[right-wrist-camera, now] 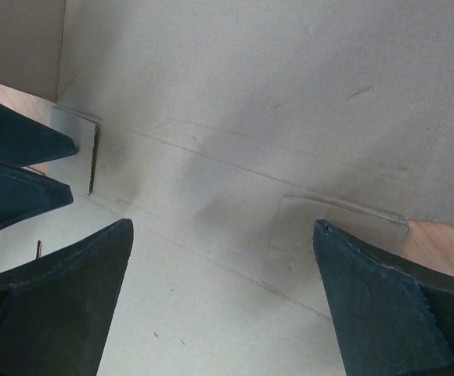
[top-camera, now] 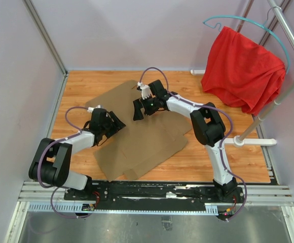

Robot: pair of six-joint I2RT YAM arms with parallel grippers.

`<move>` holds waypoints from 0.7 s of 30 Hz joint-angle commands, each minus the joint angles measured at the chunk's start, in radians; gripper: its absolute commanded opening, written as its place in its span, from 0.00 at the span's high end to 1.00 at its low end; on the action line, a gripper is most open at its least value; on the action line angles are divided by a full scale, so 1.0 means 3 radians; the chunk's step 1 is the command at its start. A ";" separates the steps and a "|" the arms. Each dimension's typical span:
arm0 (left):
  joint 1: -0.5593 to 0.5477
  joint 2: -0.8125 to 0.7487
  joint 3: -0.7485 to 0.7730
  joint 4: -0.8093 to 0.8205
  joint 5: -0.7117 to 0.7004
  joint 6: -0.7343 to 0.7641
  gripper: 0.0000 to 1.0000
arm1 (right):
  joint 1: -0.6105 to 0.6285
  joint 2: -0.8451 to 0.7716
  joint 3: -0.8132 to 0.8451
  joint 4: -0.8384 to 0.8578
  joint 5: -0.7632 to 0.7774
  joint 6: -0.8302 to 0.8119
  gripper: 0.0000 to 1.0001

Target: Fold the paper box

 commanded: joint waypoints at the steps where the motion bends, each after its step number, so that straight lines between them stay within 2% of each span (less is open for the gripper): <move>1: -0.0018 -0.0277 0.0047 -0.0137 -0.0159 0.0092 0.32 | -0.0021 0.0082 -0.0080 -0.0163 -0.0006 0.0021 0.01; 6: -0.0015 -0.0769 0.0292 -0.0463 -0.0439 0.0240 0.32 | -0.0035 0.0104 -0.0082 -0.0157 -0.0023 0.0026 0.01; 10: -0.0012 -0.0895 0.0435 -0.0533 -0.0699 0.0357 0.31 | -0.0040 0.0114 -0.0080 -0.0155 -0.0030 0.0024 0.01; 15: -0.0005 -0.0651 0.0565 -0.0464 -0.1007 0.0352 0.31 | -0.0043 0.0149 -0.0073 -0.0135 -0.0063 0.0033 0.01; 21: 0.0001 -0.0149 0.0722 -0.0623 -0.1081 0.0294 0.33 | -0.0050 0.0190 -0.0052 -0.0141 -0.0096 0.0049 0.02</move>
